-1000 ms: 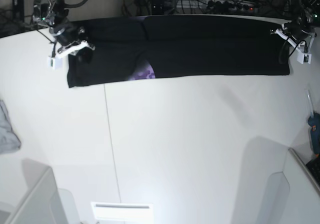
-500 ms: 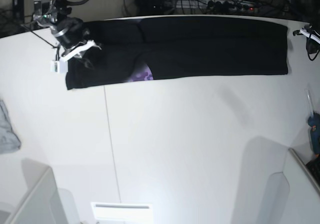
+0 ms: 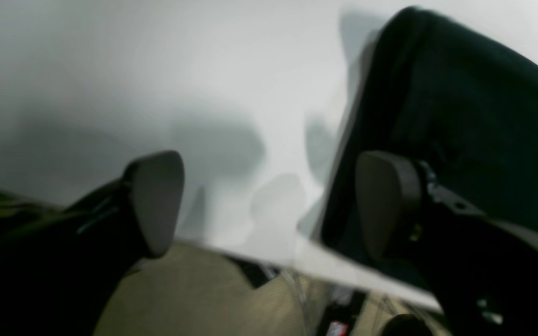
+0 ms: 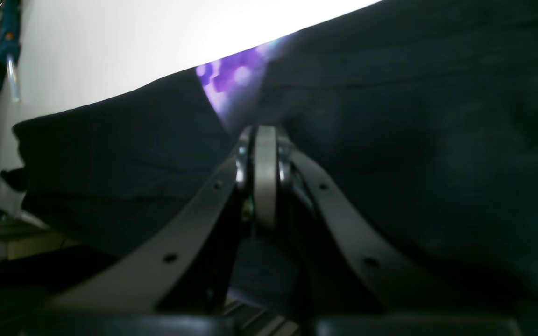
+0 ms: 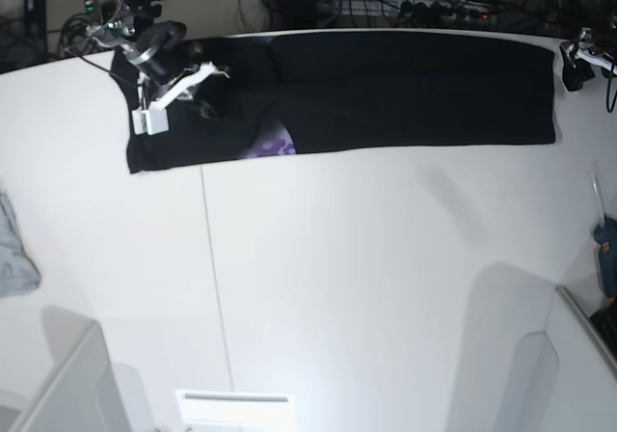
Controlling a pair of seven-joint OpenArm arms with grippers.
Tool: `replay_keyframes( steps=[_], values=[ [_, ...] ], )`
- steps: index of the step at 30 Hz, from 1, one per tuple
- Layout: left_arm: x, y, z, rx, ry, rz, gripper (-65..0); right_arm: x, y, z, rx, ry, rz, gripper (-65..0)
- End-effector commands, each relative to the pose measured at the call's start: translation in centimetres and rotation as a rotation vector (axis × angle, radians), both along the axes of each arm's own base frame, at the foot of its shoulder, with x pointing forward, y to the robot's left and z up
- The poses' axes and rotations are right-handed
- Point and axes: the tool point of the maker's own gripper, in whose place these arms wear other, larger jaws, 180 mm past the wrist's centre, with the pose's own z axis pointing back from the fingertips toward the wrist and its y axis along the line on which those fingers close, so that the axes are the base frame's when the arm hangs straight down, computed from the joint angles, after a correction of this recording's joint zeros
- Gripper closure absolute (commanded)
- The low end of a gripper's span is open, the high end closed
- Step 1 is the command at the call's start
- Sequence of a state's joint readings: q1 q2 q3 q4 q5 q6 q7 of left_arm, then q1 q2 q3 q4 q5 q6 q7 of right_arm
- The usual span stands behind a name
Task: Fold the T-shirt properly
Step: 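Hold the folded strip corners with both grippers and smooth it flat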
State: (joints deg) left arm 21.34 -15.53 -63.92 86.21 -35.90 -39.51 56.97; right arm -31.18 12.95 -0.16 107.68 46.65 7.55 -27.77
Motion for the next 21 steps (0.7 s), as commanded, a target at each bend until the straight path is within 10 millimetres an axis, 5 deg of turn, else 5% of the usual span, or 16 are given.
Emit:
replay_keyframes(
  steps=[1, 15, 21],
  values=[
    [0.5, 0.7, 1.0, 0.019, -0.031, -0.008, -55.5, 0.5, 0.2, 1.0, 0.013, -0.04, 0.005, 0.0],
    [2.8, -2.1, -0.9, -0.044, -0.024, -0.084, -55.5, 0.1, -0.3, 0.2, -0.08, -0.041, 0.025, 0.0],
    [3.9, -4.8, -2.3, -0.082, 0.007, -0.17, -55.5, 0.1, -0.3, 0.2, -0.08, -0.041, 0.025, 0.0]
  ],
)
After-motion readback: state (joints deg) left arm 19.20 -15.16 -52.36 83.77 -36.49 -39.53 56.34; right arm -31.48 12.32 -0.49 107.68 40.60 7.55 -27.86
